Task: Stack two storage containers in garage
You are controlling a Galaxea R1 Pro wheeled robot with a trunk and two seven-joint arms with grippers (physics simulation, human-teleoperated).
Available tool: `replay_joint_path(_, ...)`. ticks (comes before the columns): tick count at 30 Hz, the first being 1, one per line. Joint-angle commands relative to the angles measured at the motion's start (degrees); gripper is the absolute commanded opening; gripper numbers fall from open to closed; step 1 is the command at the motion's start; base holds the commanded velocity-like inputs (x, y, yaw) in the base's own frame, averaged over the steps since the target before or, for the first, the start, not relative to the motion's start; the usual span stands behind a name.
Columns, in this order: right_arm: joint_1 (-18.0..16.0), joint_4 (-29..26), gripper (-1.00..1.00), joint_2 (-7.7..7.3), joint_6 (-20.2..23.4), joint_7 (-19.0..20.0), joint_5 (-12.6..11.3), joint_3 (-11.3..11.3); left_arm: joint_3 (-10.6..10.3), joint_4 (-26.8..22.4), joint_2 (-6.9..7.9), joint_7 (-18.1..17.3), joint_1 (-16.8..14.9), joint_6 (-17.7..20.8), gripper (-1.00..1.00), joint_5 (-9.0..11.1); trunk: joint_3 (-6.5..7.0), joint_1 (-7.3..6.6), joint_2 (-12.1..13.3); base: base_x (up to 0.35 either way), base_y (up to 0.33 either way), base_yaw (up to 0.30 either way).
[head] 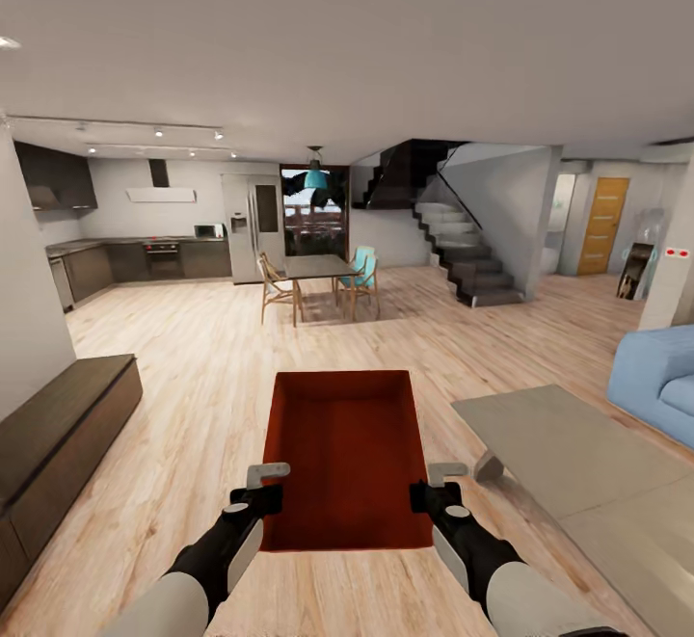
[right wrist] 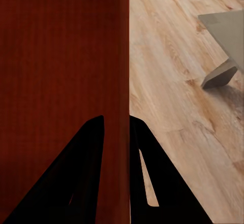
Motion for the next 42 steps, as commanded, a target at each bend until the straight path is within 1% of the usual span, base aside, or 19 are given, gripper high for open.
replay_joint_path(1, 0.03, 0.17, -1.0, 0.55, -0.09, -0.26, -0.83, 0.5, 1.29, -0.74, -0.04, 1.05, -0.04, -2.59, -1.0, 1.8, -0.03, 0.02, -0.04, 0.0, 0.0, 0.269)
replay_joint_path(10, 0.03, 0.17, -1.0, 0.5, -0.09, -0.26, -0.81, 0.5, 1.29, -0.7, -0.08, 1.19, -0.04, -2.59, -1.0, 1.82, -0.03, 0.02, -0.04, 0.0, 0.0, 0.269)
replay_joint_path(15, 0.03, 0.17, -1.0, 0.49, -0.16, -0.26, -0.87, 0.5, 1.27, -0.5, -0.08, 1.15, -0.04, -2.57, -1.0, 1.81, -0.03, 0.02, -0.04, 0.09, 0.0, 0.136)
replay_joint_path(42, 0.03, 0.17, -1.0, 0.47, -0.23, -0.44, -0.88, 0.48, 1.38, -0.38, 0.07, 1.11, -0.04, -2.59, -1.0, 1.82, -0.03, 0.02, -0.04, 0.311, 0.0, 0.005)
